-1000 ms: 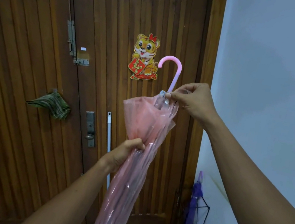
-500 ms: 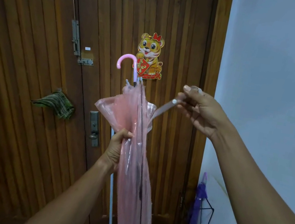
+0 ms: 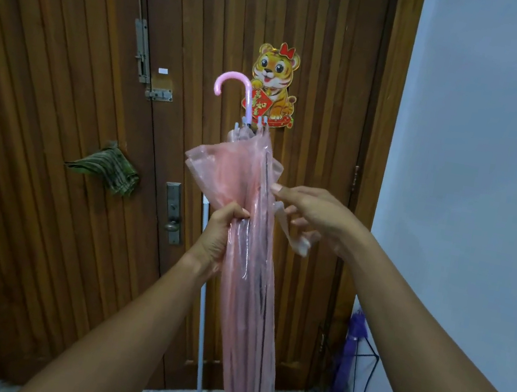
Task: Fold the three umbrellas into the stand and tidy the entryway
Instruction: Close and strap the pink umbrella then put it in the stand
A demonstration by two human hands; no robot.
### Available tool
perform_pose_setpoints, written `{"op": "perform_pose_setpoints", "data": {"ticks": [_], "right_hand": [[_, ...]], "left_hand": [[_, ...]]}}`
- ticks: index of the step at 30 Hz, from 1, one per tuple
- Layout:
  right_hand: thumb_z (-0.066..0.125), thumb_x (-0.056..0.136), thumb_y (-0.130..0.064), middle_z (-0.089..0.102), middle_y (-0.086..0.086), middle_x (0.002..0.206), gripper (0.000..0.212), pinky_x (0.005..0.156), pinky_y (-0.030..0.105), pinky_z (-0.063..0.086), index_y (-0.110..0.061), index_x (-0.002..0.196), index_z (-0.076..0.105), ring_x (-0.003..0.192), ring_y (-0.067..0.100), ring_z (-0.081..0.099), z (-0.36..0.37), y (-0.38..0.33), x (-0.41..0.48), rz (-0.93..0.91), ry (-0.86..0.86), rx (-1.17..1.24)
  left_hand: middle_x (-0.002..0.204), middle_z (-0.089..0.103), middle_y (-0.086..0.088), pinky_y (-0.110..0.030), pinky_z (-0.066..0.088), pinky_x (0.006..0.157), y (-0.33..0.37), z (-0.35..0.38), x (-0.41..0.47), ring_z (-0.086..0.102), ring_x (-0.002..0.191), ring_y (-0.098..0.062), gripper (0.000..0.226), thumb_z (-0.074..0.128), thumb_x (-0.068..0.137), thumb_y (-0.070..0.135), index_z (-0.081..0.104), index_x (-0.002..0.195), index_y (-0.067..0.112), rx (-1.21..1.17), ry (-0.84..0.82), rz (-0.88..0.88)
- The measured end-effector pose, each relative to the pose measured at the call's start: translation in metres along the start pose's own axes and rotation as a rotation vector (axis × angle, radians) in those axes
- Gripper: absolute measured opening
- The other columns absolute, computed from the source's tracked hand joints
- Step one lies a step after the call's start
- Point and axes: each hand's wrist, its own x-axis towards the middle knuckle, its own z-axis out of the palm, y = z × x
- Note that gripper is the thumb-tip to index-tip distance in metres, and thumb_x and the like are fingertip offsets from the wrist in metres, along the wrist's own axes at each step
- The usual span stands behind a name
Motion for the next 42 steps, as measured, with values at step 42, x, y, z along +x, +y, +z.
{"op": "perform_pose_setpoints", "data": {"ticks": [42], "right_hand": [[0.089,0.074,-0.033,0.067,0.017,0.120,0.061,0.086,0.053,0.060,-0.005,0.118,0.056,0.106,0.031,0.069,-0.010,0.041,0.020,-0.163,0.290,0.248]], "left_hand": [[0.117,0.074,-0.009,-0.039,0.054,0.098,-0.028,0.034,0.005,0.070,0.110,-0.023,0.047,0.078,0.085,0.019,0.062,0.129,0.012,0.409,-0.070,-0.065]]}}
